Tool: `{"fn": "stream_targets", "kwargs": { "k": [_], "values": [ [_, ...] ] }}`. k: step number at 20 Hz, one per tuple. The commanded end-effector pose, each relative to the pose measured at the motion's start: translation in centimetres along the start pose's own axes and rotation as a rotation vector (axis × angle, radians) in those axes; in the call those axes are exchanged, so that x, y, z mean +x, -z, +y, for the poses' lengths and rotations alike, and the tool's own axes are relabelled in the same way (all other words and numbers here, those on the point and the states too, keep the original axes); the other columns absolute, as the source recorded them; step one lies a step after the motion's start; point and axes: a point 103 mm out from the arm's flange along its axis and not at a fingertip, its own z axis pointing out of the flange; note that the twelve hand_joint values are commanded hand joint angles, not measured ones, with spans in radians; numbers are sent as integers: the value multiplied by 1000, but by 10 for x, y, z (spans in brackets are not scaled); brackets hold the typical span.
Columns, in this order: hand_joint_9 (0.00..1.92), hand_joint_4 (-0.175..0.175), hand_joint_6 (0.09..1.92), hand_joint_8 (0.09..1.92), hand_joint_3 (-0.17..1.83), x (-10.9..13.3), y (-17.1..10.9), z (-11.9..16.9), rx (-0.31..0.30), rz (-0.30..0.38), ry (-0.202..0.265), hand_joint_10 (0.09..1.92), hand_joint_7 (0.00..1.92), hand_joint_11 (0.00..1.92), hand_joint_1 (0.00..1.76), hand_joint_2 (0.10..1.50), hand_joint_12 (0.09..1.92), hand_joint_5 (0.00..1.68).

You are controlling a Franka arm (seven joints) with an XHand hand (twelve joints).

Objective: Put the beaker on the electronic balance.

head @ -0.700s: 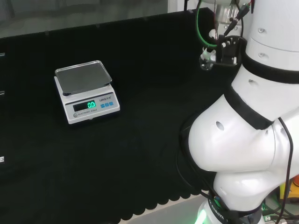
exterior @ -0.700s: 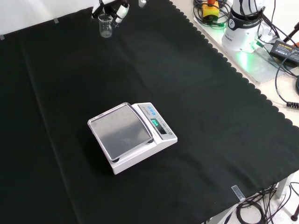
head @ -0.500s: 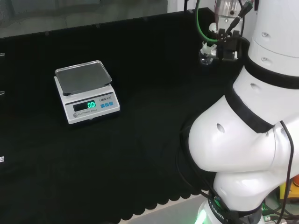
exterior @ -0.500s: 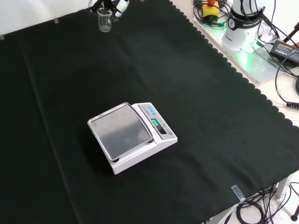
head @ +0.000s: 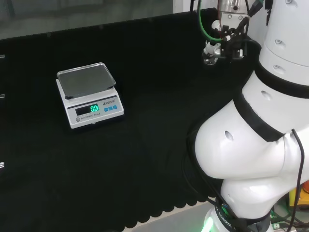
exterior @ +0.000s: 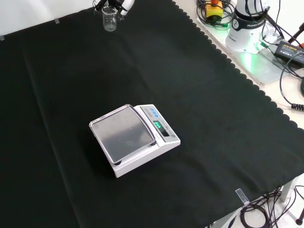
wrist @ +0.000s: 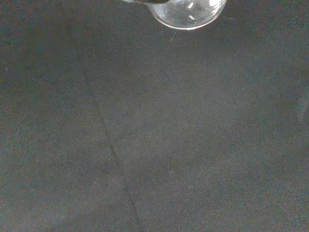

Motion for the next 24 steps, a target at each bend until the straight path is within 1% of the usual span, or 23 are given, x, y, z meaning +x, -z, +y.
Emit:
{"fn": "stream_targets", "kwargs": {
  "k": [1,3,7,15,19,24],
  "values": [
    [1185,-175,882,1053,-175,6,5,-4,-1,-16,0,958,652,1329,1198,1212,835,445],
    [1186,-175,883,1054,-175,15,9,-7,-7,-24,10,958,652,1329,1197,1212,835,444],
    [1188,-175,886,1055,-175,43,14,-8,-10,-34,50,959,653,1330,1195,1213,834,444],
    [1194,-175,895,1060,-175,107,10,8,20,-63,162,961,667,1335,1191,1215,832,451],
    [1198,-175,898,1061,-175,143,7,18,33,-79,219,962,671,1337,1191,1215,831,453],
    [1201,-175,902,1062,-175,179,4,26,40,-85,282,962,674,1337,1190,1216,829,458]
  ]
}}
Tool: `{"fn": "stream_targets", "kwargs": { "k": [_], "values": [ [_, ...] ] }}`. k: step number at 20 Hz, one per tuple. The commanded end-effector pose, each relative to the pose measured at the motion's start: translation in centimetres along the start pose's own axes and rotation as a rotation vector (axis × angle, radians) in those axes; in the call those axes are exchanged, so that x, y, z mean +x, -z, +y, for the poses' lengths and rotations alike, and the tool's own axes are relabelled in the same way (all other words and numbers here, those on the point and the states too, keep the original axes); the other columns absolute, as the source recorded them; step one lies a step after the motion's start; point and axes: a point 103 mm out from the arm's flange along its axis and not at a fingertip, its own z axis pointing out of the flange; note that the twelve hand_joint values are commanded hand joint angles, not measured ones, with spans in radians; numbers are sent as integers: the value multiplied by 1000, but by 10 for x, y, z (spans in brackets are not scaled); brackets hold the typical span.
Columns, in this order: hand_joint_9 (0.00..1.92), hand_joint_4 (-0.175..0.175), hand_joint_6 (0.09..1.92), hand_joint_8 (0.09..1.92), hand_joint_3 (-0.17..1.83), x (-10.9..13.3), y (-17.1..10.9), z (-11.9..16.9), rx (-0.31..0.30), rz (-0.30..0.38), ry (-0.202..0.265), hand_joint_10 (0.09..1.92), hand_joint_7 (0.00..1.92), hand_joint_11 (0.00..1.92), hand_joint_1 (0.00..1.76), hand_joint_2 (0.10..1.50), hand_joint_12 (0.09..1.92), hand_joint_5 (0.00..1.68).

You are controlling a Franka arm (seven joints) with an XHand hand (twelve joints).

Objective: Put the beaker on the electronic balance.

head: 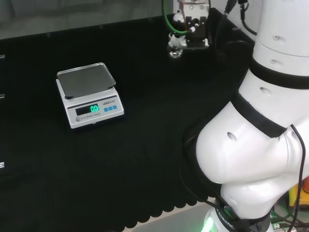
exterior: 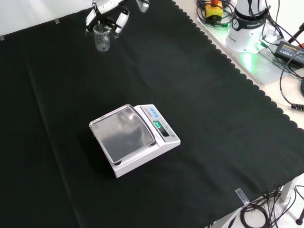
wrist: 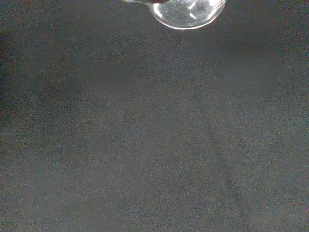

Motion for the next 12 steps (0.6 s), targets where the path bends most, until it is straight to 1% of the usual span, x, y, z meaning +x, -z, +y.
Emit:
{"fn": "stream_targets", "kwargs": {
  "k": [1,6,12],
  "values": [
    [1202,-175,903,1062,-175,65,-5,20,31,-15,114,962,674,1338,1190,1216,828,459],
    [1204,-175,906,1063,-175,91,-4,28,44,-30,161,963,677,1338,1190,1216,826,462],
    [1208,-175,909,1064,-175,117,-3,34,59,-44,203,963,683,1338,1189,1217,823,466]
  ]
}}
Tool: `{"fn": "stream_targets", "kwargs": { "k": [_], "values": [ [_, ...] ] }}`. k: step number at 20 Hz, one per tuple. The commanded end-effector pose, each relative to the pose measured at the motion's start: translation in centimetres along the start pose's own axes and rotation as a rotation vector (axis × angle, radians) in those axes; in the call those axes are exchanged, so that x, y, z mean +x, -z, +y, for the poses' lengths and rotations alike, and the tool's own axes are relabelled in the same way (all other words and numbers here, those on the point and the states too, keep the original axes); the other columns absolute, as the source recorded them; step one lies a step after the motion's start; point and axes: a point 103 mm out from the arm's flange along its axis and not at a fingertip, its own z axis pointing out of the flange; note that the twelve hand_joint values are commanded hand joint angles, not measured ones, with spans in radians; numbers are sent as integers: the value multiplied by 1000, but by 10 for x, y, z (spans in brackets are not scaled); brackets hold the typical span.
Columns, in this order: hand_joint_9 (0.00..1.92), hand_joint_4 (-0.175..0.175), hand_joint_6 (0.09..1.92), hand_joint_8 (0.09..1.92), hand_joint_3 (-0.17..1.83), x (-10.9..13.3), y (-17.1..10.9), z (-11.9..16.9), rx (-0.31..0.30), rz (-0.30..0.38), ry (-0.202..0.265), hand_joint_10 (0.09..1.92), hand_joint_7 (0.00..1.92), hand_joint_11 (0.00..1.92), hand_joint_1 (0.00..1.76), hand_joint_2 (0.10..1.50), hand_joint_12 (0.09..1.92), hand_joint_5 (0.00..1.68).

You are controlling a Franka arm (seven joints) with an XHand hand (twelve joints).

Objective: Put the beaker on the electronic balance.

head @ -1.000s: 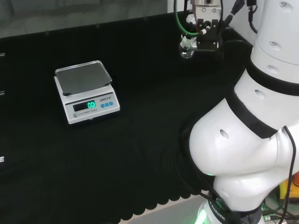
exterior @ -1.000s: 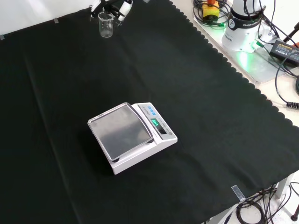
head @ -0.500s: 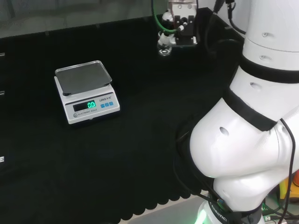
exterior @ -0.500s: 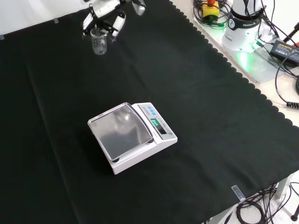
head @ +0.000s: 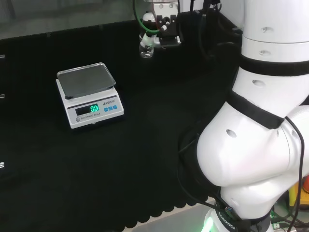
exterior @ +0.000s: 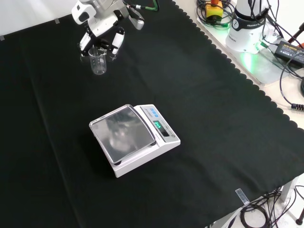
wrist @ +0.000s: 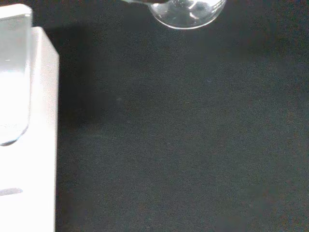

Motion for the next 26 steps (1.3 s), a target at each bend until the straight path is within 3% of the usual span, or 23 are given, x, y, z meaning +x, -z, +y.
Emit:
{"fn": "stream_targets", "kwargs": {
  "k": [1,14,26],
  "values": [
    [1209,-175,910,1065,-175,39,-1,7,30,-22,66,963,684,1338,1189,1217,822,466],
    [1212,-175,914,1066,-175,107,-18,28,77,-33,196,963,689,1341,1186,1219,816,470],
    [1216,-175,918,1069,-175,156,-33,41,115,-64,269,963,695,1346,1183,1223,810,472]
  ]
}}
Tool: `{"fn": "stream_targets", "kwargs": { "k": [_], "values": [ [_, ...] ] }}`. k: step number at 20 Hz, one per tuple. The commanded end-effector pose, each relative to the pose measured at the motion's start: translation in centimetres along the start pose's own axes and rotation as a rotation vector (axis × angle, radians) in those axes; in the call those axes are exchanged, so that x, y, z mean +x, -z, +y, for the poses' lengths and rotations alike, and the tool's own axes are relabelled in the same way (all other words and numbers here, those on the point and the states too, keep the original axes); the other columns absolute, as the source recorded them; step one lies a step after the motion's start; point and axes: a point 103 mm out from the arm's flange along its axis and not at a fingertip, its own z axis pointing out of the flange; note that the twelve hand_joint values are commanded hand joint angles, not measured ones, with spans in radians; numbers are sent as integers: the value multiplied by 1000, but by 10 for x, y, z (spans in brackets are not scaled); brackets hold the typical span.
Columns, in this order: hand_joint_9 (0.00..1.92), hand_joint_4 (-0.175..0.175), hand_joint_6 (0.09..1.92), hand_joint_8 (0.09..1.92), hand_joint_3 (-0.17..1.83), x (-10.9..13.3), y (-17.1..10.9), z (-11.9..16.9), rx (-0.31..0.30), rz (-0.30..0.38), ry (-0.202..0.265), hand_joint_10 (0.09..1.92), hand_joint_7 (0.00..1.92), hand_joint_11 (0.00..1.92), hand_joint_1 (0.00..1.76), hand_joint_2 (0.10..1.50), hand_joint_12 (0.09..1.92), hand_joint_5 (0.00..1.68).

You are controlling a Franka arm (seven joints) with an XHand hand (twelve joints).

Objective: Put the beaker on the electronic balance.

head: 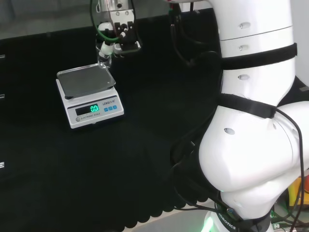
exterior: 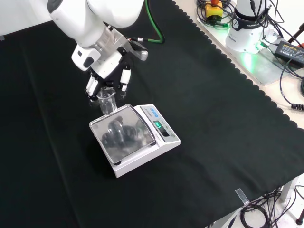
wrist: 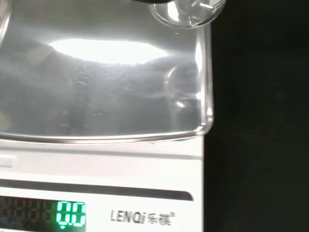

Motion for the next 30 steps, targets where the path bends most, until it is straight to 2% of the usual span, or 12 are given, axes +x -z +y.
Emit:
{"fn": "stream_targets", "kwargs": {
  "k": [1,9,16,20,30],
  "values": [
    [1216,-175,918,1069,-175,31,-7,9,31,-23,47,963,695,1347,1182,1224,809,472],
    [1219,-175,921,1070,-175,51,-15,15,55,-33,87,964,696,1351,1179,1227,806,472],
    [1220,-175,923,1071,-175,58,-22,19,72,-39,94,965,695,1354,1178,1229,803,471],
    [1221,-175,924,1072,-175,66,-27,22,85,-68,63,965,695,1355,1177,1229,801,471],
    [1220,-175,927,1073,-175,56,-39,34,99,-54,59,966,692,1356,1177,1230,797,470]
  ]
}}
